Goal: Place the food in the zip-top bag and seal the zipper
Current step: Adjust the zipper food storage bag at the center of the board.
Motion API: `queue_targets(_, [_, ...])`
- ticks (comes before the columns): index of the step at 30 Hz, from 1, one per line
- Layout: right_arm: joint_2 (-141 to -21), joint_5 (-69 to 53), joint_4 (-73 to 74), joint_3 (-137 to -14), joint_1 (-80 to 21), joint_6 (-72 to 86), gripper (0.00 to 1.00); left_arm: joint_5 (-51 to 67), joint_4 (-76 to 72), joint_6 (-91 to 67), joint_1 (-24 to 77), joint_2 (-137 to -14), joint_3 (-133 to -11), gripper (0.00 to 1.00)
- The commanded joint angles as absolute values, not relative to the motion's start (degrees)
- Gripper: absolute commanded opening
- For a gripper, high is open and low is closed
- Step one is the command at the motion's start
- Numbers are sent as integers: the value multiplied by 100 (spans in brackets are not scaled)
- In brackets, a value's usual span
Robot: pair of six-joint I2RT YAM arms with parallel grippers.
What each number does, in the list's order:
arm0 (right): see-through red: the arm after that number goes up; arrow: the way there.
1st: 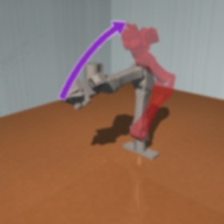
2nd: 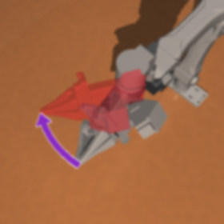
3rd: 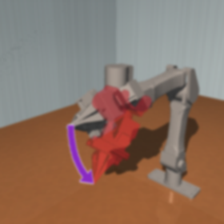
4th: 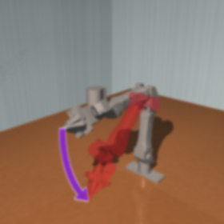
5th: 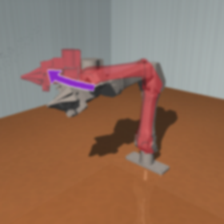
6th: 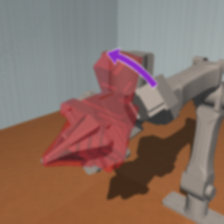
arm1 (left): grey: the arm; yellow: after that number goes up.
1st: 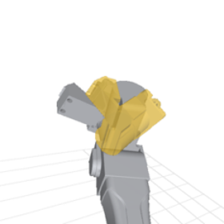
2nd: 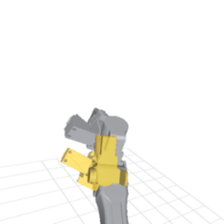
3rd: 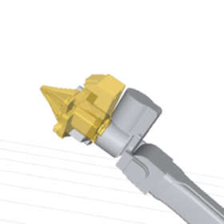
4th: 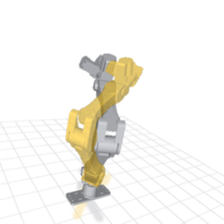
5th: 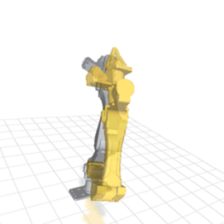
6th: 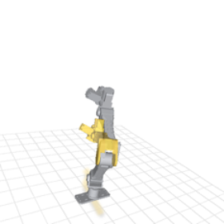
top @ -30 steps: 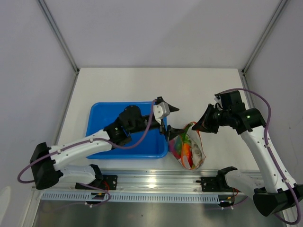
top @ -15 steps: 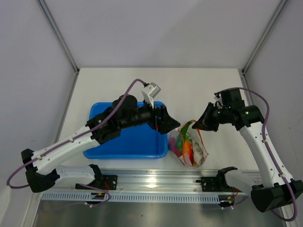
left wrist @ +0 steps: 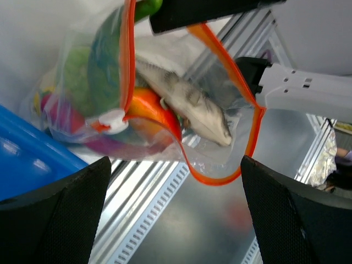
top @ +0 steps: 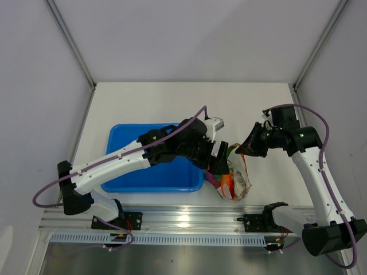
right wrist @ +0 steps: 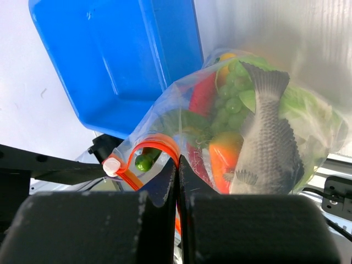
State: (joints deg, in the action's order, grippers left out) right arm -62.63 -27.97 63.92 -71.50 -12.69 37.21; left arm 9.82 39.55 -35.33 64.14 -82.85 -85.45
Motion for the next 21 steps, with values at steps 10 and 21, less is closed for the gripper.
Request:
queue_targets(10, [-6232, -2821, 6275, -7524, -1151, 3577, 0, 695, 5563, -4060, 6478, -9606, -10072, 100])
queue_targets(21, [-6144, -2742, 6319, -7471, -1160, 3568, 0, 712, 5098, -4465, 6250, -9712, -9493, 35])
